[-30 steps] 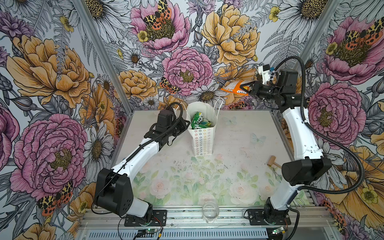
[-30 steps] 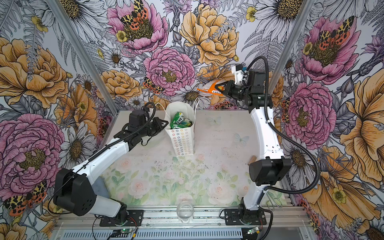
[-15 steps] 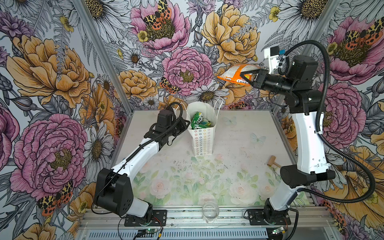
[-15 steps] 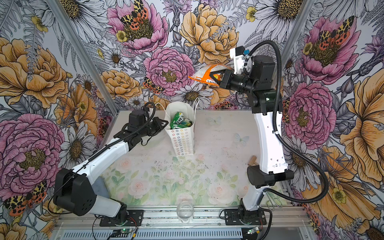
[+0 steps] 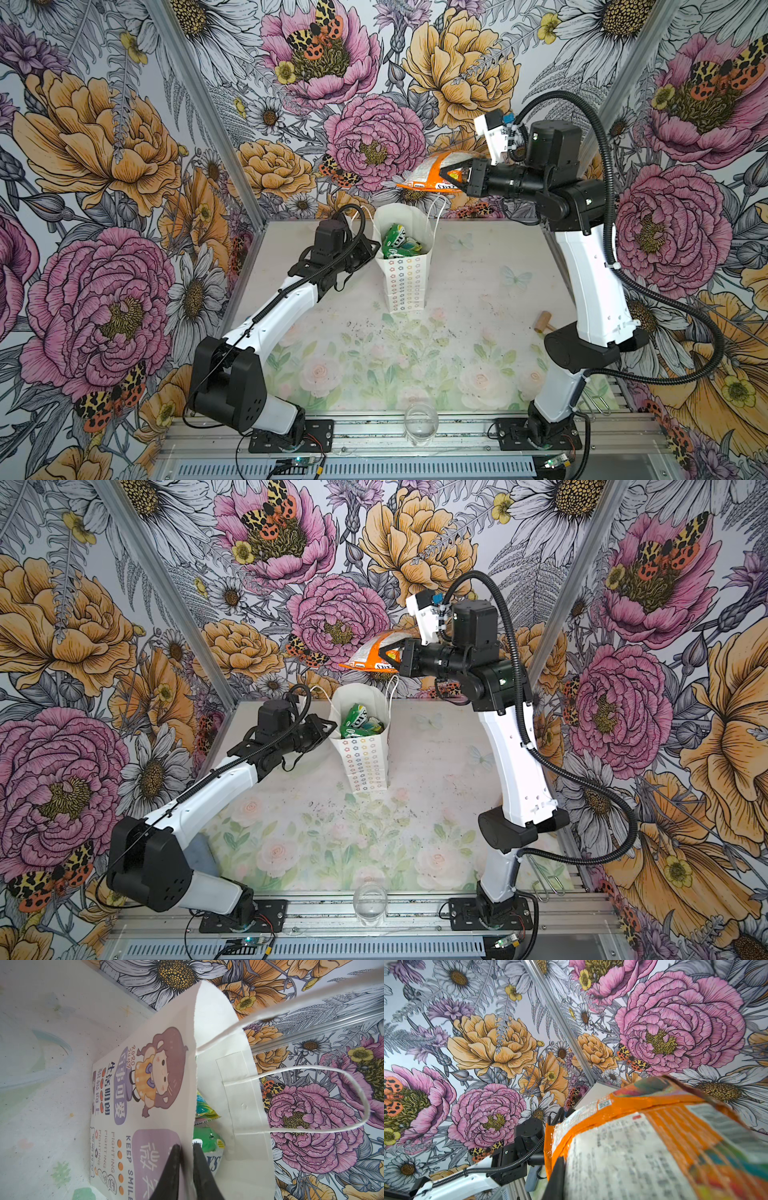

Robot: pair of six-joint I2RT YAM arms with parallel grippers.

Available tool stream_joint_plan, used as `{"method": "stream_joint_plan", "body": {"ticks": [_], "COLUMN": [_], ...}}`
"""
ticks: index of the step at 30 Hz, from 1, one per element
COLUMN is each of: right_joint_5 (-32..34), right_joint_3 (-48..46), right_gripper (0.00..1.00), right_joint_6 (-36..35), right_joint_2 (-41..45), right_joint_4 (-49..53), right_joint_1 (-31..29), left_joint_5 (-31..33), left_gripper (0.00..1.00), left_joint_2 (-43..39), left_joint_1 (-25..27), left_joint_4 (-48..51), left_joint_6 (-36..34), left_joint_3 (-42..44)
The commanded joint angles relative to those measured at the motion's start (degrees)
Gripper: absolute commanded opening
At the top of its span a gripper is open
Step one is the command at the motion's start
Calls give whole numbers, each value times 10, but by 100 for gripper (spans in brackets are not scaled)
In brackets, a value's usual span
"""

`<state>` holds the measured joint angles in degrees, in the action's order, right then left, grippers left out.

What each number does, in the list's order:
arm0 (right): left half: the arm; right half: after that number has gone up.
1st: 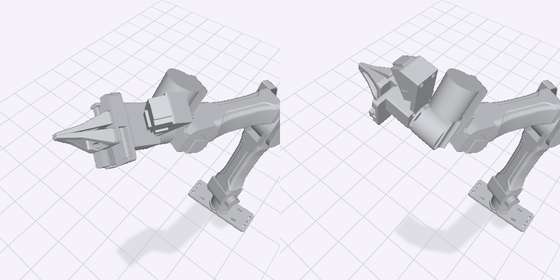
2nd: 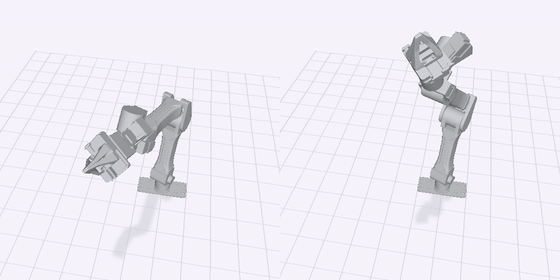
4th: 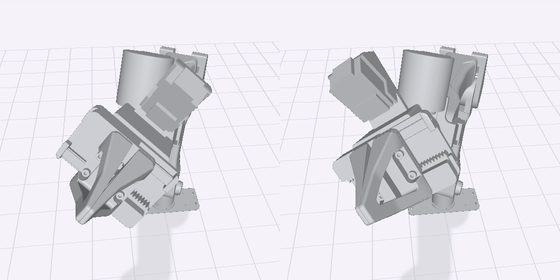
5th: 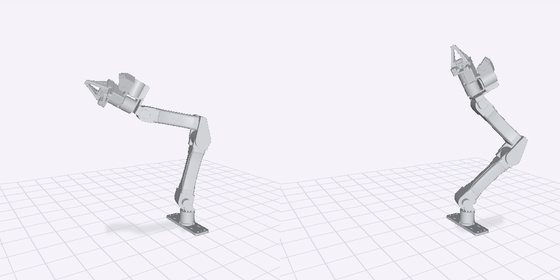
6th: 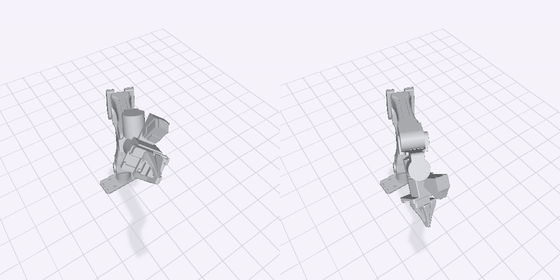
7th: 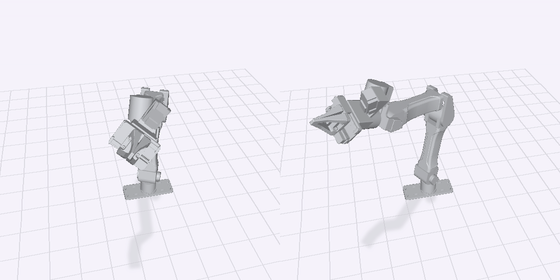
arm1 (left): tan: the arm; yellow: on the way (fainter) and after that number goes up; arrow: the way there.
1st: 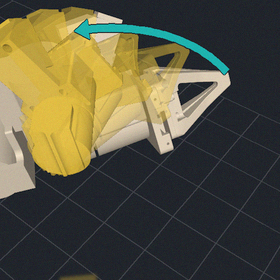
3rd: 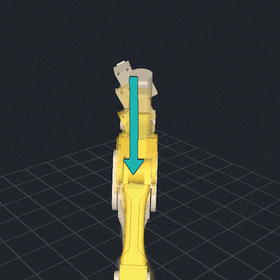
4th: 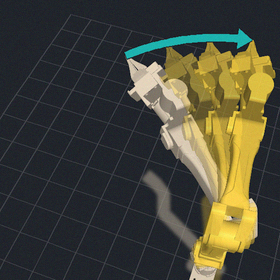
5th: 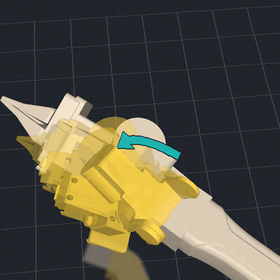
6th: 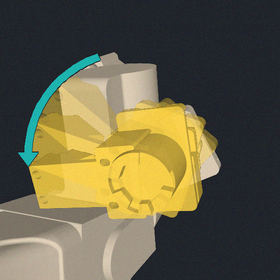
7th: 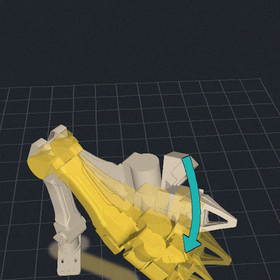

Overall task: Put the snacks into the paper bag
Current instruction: 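Swing the orange packet over the bag opening with the right gripper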

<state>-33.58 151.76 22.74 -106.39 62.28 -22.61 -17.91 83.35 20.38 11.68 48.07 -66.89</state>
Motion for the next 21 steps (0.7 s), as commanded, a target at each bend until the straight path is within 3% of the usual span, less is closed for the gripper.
{"method": "stream_joint_plan", "body": {"ticks": [1,12,21], "right_joint_5": [44,104,220], "right_joint_3": [26,26,25], "right_gripper": [0,0,0], "right_joint_6": [-51,-157,-248], "right_joint_2": [-27,-66,-91], "right_joint_4": [44,133,172], "right_joint_1": [-19,-37,-76], "left_joint_5": [-14,-13,-12], "left_gripper": [15,15,15], "left_joint_2": [-12,-9,-3], "left_joint_1": [2,3,7], "left_joint_4": [-15,-14,-17], "left_joint_6": [4,6,7], "left_joint_3": [0,-1,-2]}}
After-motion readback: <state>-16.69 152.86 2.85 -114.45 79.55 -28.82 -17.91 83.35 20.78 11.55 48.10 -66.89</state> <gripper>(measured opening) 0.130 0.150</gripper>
